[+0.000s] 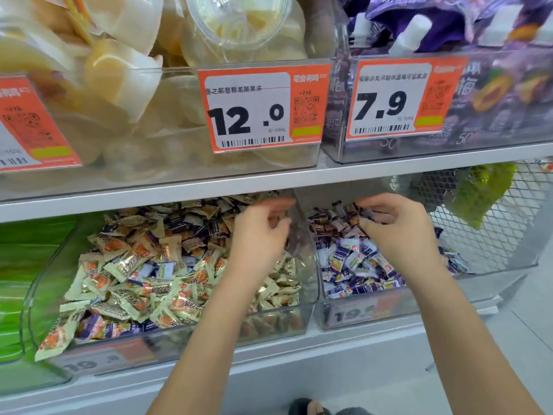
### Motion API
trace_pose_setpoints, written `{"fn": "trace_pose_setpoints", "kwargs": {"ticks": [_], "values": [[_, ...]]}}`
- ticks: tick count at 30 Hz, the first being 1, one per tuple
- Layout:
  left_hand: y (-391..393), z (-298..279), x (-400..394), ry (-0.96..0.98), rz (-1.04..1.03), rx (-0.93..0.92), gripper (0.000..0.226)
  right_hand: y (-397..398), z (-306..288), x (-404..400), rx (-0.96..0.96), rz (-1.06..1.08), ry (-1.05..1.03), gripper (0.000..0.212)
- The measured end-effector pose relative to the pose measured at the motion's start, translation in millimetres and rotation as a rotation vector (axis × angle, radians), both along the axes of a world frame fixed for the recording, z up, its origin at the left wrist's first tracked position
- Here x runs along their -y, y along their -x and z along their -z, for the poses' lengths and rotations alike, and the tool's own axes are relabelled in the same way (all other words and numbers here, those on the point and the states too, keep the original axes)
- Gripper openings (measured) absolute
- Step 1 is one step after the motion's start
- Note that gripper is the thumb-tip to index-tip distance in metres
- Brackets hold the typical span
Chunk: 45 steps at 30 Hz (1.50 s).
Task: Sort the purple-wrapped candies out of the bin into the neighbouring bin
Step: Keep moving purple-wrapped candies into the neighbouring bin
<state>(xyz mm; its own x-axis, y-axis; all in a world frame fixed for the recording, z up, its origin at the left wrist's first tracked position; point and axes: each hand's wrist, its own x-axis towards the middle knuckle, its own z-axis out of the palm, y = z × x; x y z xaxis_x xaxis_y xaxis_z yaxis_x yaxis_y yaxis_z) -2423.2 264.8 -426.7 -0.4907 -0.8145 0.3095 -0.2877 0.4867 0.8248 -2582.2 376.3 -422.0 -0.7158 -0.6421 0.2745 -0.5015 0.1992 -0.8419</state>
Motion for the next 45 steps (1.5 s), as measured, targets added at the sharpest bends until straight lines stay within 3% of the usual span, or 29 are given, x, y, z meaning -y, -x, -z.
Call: {"fn": "trace_pose_setpoints", "kwargs": {"ticks": [9, 13, 17, 19, 22, 26, 31, 39, 45], "values": [[-84, 21, 64, 0.121, -0.235, 0.523, 0.039, -68, -2, 52, 0.066, -0.314, 0.097, 0.03], [-108, 25, 72, 0.177, -0.25, 0.644, 0.037, -95, 15, 83, 0.073, -0.48, -0.008, 0.043], [-133, 20, 71, 0.177, -0.18, 0.583, 0.043, -93, 41, 109, 0.148, -0.412, -0.161, 0.057], [-147, 19, 71, 0.192, -0.168, 0.581, 0.052, -96, 50, 121, 0.145, -0.351, -0.151, 0.058], [-163, 22, 73, 0.22, -0.186, 0.582, 0.047, -109, 56, 138, 0.145, -0.343, -0.118, 0.054], [-173, 21, 75, 0.262, -0.23, 0.601, 0.042, -135, 55, 152, 0.01, -0.531, -0.099, 0.04], [-177, 19, 74, 0.373, -0.269, 0.635, 0.036, -163, 62, 164, -0.387, -0.735, -0.27, 0.057], [-189, 19, 76, 0.367, -0.35, 0.852, 0.051, -157, 62, 169, -0.435, -0.734, -0.394, 0.058], [-182, 17, 76, 0.329, -0.361, 0.884, 0.039, -164, 65, 170, -0.497, -0.732, -0.444, 0.068]]}}
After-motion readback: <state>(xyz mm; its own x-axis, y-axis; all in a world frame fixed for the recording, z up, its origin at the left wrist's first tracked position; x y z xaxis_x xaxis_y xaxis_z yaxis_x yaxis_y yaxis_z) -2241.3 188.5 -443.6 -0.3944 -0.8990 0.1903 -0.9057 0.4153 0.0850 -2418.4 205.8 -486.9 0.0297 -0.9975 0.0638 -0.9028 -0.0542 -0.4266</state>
